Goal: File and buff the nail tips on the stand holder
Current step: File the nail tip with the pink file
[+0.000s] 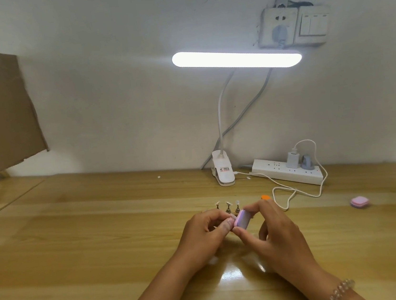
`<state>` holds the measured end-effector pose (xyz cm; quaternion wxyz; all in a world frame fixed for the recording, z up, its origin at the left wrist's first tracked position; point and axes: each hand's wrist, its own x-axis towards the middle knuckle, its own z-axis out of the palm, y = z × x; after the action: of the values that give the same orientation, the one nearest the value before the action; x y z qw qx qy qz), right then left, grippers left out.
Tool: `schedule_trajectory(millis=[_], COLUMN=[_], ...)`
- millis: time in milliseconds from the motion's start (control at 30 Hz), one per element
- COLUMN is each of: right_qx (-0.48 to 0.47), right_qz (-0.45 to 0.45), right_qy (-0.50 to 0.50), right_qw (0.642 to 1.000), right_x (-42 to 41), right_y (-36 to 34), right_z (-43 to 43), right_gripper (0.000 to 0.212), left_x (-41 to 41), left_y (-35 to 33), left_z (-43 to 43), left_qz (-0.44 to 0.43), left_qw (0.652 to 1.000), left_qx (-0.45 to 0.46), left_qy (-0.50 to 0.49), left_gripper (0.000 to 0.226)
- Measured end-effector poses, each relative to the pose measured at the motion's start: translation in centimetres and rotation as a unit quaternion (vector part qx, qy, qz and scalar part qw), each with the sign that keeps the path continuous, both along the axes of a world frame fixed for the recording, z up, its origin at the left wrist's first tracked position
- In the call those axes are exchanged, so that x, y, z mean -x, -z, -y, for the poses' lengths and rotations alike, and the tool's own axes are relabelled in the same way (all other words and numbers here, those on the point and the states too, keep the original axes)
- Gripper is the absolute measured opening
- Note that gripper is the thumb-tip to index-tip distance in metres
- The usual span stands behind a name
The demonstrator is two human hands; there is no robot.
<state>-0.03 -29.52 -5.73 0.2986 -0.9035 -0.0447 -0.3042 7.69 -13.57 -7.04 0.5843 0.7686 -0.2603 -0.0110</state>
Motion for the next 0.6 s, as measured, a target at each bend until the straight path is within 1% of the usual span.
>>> schedule_trajectory(millis=[233, 367, 467, 500, 600], right_qx=[0.001, -0.025, 0.025, 0.024, -0.035], right_qz=[-0.005, -0.007, 0.005, 0.003, -0.017], right_qy=[-0.004, 0.014, -0.009, -0.019, 0.003], right_qw=[1.000, 1.000, 1.000, 1.000, 0.999], right_x=[-0.02, -0.28, 0.18, 0.24, -0.42], right_y=[-0.06, -0.08, 0.01, -0.04, -0.15], right_z=[0.02, 0.41, -0.05, -0.20, 0.42], right_gripper=[0.033, 0.027, 0.033, 0.035, 0.028], left_x=[0.09, 0.23, 0.34, 0.36, 0.40], left_y=[-0.11, -0.22, -0.29, -0.33, -0.37], left_z=[-0.07, -0.11, -0.17, -0.17, -0.12], left_qz=[0.005, 0.014, 0.014, 0.013, 0.019], left_qw=[1.000, 1.000, 0.999, 0.999, 0.999], left_qx=[-0.003, -0.023, -0.030, -0.030, -0.039], left_qy=[0.000, 0.010, 0.016, 0.016, 0.012], left_gripper=[0.019, 0.026, 0.031, 0.030, 0.022])
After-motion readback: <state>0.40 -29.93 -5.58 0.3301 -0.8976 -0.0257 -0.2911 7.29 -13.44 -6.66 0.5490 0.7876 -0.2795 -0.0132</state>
